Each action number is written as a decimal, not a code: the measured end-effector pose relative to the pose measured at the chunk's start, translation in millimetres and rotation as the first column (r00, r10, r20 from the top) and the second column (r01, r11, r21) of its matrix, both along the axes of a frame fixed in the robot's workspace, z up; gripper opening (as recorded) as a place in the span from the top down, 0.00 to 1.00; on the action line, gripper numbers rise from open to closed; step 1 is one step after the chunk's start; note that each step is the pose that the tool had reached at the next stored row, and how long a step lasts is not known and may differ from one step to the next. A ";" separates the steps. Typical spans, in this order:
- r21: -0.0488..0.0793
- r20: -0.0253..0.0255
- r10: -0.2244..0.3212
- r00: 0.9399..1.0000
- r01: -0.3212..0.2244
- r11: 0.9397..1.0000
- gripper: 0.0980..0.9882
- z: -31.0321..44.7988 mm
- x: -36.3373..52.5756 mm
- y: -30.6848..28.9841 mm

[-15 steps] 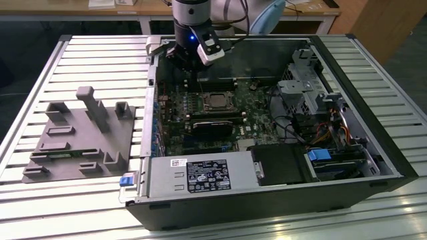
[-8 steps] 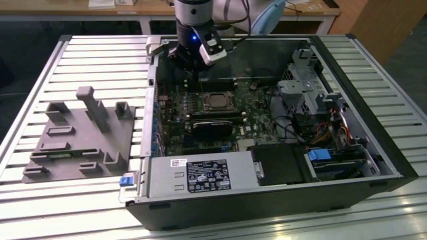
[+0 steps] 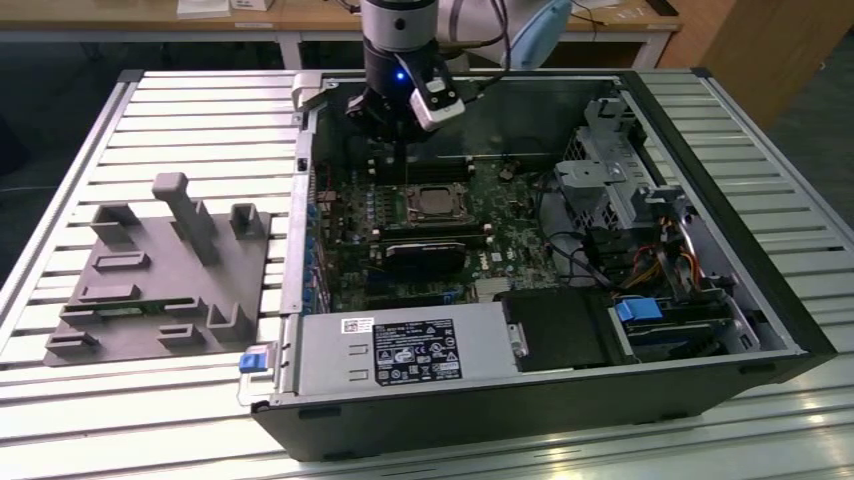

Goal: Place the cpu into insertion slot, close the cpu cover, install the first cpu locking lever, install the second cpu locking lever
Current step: 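Install the first cpu locking lever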

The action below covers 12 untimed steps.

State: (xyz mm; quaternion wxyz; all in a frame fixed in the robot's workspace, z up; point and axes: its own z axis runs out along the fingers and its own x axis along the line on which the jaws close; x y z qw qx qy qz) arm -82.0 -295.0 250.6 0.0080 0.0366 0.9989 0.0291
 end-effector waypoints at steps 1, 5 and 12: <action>0.000 0.000 0.000 1.000 0.000 1.000 0.98 -0.1 1.7 0.0; 0.000 0.000 0.000 1.000 0.000 1.000 0.98 -0.5 8.9 0.0; 0.000 -0.001 0.000 1.000 0.000 1.000 0.98 -1.1 24.8 0.0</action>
